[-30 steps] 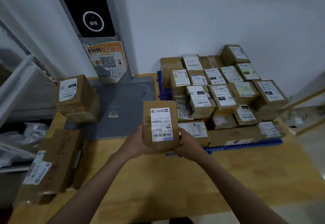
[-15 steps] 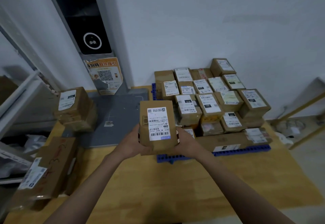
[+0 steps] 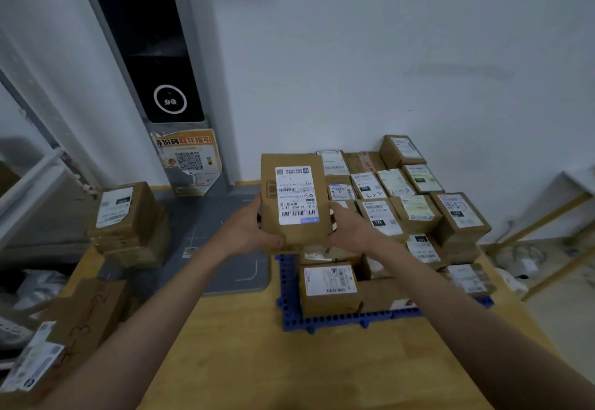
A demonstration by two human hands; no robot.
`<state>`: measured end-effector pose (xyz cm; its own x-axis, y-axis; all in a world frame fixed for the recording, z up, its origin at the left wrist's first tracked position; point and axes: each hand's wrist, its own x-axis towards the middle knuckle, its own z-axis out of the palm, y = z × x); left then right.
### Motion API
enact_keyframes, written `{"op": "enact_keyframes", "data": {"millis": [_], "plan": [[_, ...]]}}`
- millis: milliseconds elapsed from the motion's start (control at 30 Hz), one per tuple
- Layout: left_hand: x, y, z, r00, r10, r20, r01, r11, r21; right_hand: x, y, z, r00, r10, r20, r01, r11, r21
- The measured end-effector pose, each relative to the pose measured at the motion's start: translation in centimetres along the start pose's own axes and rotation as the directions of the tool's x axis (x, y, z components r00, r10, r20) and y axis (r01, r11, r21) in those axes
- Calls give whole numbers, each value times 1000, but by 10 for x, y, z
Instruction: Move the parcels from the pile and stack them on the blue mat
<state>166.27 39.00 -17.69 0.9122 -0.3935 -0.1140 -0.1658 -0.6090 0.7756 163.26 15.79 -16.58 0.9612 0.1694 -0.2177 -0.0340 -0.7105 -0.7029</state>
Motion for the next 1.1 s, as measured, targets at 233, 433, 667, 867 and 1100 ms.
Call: {"op": "enact_keyframes", "data": {"millis": [233, 433, 667, 867, 1100], "plan": [[102, 46, -37, 999, 32, -36, -29, 997, 74, 71, -6, -84, 997, 2, -79, -3, 1000, -11], [201, 70, -55, 998, 8, -60, -5, 999, 53, 151, 2, -150, 992, 45, -118, -53, 997, -60], [294, 47, -35, 996, -74, -54, 72, 997, -32, 242, 44, -169, 987, 119, -111, -127, 989, -76], [345, 7, -10, 987, -158, -34, 157, 987, -16, 301, 90, -151, 990, 132, -50, -134, 990, -39], [378, -28, 14, 978, -207, -27, 207, 978, -13, 342, 126, -131, 985, 175, -9, -174, 984, 19]]}}
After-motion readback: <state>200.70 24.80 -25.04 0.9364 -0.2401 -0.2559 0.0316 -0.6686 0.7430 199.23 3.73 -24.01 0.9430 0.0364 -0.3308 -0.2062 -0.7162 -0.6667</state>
